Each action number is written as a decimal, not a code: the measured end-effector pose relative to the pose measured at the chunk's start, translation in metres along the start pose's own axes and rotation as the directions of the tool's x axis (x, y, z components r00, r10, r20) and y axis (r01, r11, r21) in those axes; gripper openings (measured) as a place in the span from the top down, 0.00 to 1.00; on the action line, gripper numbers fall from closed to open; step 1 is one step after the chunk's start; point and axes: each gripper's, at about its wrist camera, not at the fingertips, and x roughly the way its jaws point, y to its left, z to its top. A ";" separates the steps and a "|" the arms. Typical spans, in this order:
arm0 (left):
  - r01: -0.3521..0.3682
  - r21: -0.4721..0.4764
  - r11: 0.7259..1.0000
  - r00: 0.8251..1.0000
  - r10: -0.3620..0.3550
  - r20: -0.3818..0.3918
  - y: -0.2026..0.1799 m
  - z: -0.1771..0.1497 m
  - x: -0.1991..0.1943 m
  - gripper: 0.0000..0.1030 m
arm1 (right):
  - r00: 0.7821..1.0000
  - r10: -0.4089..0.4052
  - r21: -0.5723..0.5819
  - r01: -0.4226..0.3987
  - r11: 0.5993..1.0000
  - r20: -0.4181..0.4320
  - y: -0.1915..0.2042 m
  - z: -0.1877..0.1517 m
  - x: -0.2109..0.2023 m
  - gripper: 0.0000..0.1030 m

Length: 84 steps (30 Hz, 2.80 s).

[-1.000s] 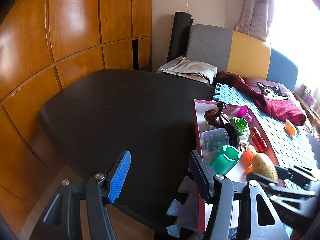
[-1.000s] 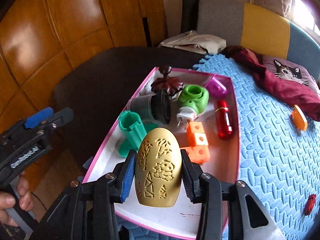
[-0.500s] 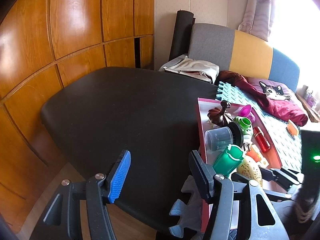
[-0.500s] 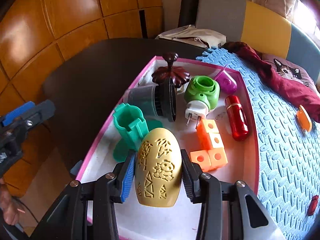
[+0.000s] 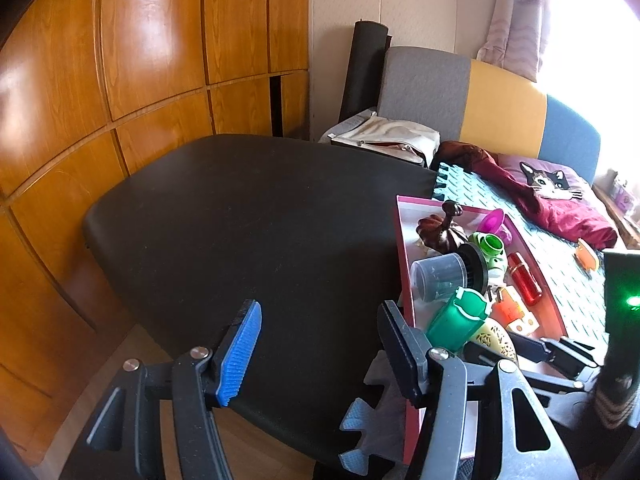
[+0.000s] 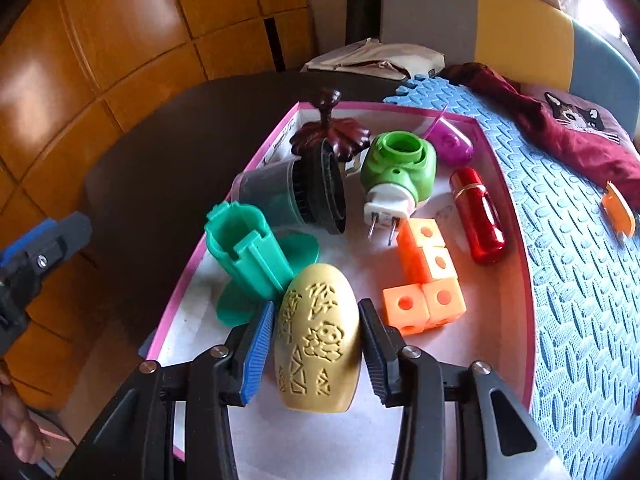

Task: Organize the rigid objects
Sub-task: 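Lower the yellow oval block into the tray and open the right gripper, then close left gripper on yellow gear-printed device while right gripper moves toward red puzzle piece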

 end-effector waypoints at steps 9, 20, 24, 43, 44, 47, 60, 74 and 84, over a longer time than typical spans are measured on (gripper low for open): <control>0.001 0.010 1.000 1.000 -0.001 0.007 -0.002 0.001 -0.005 0.40 | 0.996 0.024 0.012 -0.025 1.000 0.086 -0.003 0.004 -0.027 0.54; 0.007 0.035 0.999 1.000 -0.008 0.030 -0.008 0.005 -0.014 0.40 | 0.984 -0.044 0.045 0.037 0.998 0.175 -0.037 0.006 -0.069 0.54; 0.007 0.048 0.999 0.999 -0.009 0.038 -0.013 0.007 -0.017 0.40 | 0.978 -0.095 0.082 0.081 0.993 0.184 -0.066 0.005 -0.082 0.54; 0.058 0.141 0.988 0.995 -0.068 0.066 -0.051 0.023 -0.027 0.37 | 0.913 -0.382 0.318 0.323 0.891 0.145 -0.233 -0.025 -0.142 0.54; 0.066 0.151 0.986 0.994 -0.077 0.072 -0.056 0.026 -0.028 0.34 | 0.907 -0.396 0.335 0.333 0.881 0.140 -0.241 -0.028 -0.145 0.54; 0.098 0.191 0.977 0.990 -0.115 0.081 -0.076 0.031 -0.030 0.33 | 0.875 -0.471 0.422 0.387 0.820 0.114 -0.279 -0.042 -0.155 0.54; 0.371 0.325 0.870 0.928 -0.359 -0.099 -0.222 0.044 -0.012 0.31 | 0.886 -0.458 0.710 0.273 0.649 0.078 -0.351 -0.084 -0.171 0.54; 0.507 0.317 0.802 0.852 -0.411 -0.323 -0.383 0.047 0.070 0.31 | 0.907 -0.405 0.735 0.198 0.649 0.113 -0.356 -0.086 -0.171 0.54; 0.528 0.261 0.808 0.826 -0.419 -0.377 -0.453 0.062 0.124 0.31 | 0.932 -0.344 0.751 0.146 0.644 0.114 -0.361 -0.088 -0.166 0.54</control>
